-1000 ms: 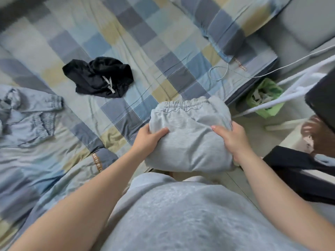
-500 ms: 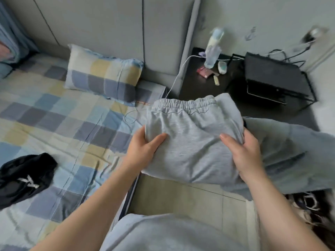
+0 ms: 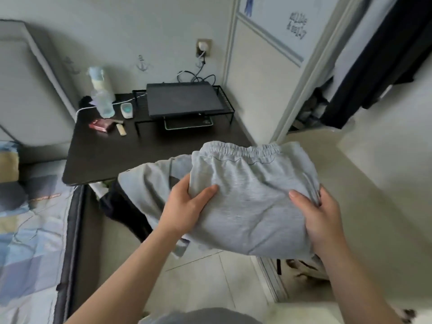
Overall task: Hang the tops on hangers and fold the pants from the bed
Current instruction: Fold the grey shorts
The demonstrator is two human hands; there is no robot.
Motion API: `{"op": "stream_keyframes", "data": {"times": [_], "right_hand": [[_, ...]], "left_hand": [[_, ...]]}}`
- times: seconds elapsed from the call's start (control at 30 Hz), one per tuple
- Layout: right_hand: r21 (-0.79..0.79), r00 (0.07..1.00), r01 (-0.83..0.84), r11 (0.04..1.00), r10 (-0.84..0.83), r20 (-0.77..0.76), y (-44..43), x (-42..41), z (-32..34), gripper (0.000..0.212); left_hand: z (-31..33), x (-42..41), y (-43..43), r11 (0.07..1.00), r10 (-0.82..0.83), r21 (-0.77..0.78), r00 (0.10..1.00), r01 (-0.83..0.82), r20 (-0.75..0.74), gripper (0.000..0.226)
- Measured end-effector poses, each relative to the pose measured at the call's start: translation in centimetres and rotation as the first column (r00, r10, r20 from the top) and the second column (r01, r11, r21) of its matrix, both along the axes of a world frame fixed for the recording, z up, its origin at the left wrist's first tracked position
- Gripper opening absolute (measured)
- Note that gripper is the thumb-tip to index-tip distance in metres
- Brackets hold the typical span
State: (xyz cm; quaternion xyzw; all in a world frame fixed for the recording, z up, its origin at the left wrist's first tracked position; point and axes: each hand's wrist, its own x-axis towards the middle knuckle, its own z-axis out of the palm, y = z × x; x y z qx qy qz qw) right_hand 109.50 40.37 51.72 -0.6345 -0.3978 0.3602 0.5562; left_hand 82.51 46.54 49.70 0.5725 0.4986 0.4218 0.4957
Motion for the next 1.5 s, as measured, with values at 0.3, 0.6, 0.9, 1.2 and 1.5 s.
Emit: {"op": "stream_keyframes", "data": {"times": [0.3, 0.6, 0.9, 1.2, 1.5], "right_hand": [[-0.096, 0.917, 0.374, 0.922, -0.383, -0.107, -4.2, 12.7, -3.7, 0.035], [-0.191, 0.733, 0.647, 0.738, -0.671, -0.112, -2.7, 19.3, -7.5, 0.028], [-0.414, 0.462, 0.797, 0.439, -0.885, -0.050, 0.4, 26.8, -13.7, 0.016], [-0.517, 0.333, 0.850, 0.105, -0.867, 0.371, 1.5, 33.3, -20.9, 0.012], [-0.762, 0.729, 0.634, 0.134, -0.433, 0.530, 2.2, 29.9, -28.8, 0.085]], "left_hand": [[-1.5, 16.9, 4.5, 0.941, -0.339, -0.044, 0.935, 0.336, -0.100, 0.013], [-5.4, 30.8, 12.5, 0.807, -0.590, -0.185, 0.778, 0.560, -0.217, 0.013], [-12.6, 45.9, 18.5, 0.557, -0.830, -0.423, 0.460, 0.715, -0.316, 0.021], [-20.5, 55.9, 19.2, 0.441, -0.864, -0.432, 0.242, 0.787, -0.441, 0.025], [-29.1, 54.8, 17.8, 0.189, -0.531, -0.211, -0.081, 0.959, -0.843, 0.071]]}}
